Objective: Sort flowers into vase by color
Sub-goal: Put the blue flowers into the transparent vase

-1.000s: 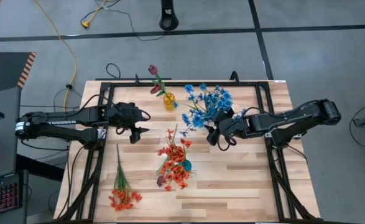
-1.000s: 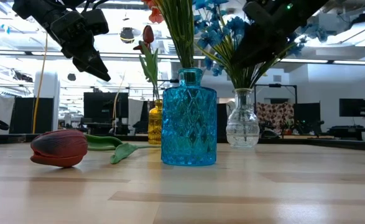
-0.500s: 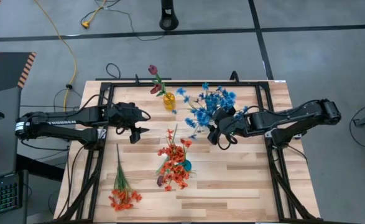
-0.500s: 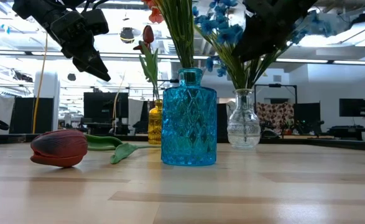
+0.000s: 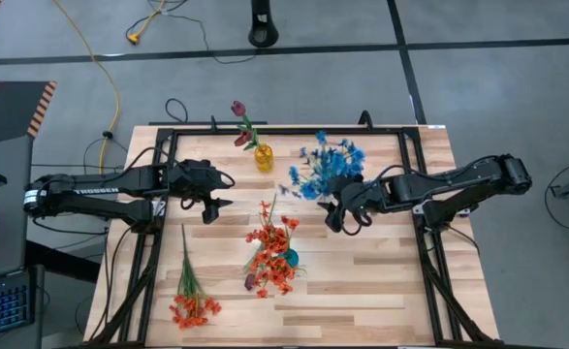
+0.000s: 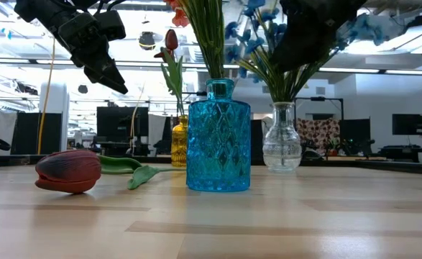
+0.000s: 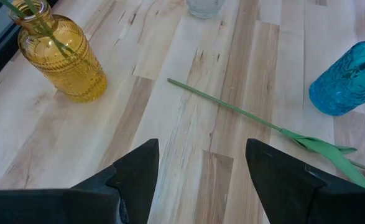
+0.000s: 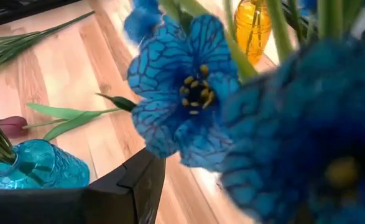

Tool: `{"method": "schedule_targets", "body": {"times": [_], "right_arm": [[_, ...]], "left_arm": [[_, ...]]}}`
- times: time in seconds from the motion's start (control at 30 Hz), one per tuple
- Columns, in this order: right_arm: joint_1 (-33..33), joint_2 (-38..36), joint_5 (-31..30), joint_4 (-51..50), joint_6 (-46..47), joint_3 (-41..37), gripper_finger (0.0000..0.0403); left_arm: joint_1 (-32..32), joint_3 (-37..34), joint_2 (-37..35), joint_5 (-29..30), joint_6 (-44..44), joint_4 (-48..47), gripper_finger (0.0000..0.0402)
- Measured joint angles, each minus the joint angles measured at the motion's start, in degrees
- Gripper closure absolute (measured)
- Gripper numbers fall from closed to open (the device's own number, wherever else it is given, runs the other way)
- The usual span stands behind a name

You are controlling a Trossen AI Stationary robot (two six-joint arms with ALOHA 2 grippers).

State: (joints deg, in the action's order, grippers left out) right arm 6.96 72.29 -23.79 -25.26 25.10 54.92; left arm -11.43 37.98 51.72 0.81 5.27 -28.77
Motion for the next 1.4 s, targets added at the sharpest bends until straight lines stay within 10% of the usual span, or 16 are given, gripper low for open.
{"method": "schedule_targets", "body": {"times": [1.4], "right_arm": [[-1.24,-0.42,1.25,1.57,6.49,0.00,0.0168]], "left_arm": [[0.00,-0.02,0.00,-2.00,-0.12,16.61,0.0174]]}}
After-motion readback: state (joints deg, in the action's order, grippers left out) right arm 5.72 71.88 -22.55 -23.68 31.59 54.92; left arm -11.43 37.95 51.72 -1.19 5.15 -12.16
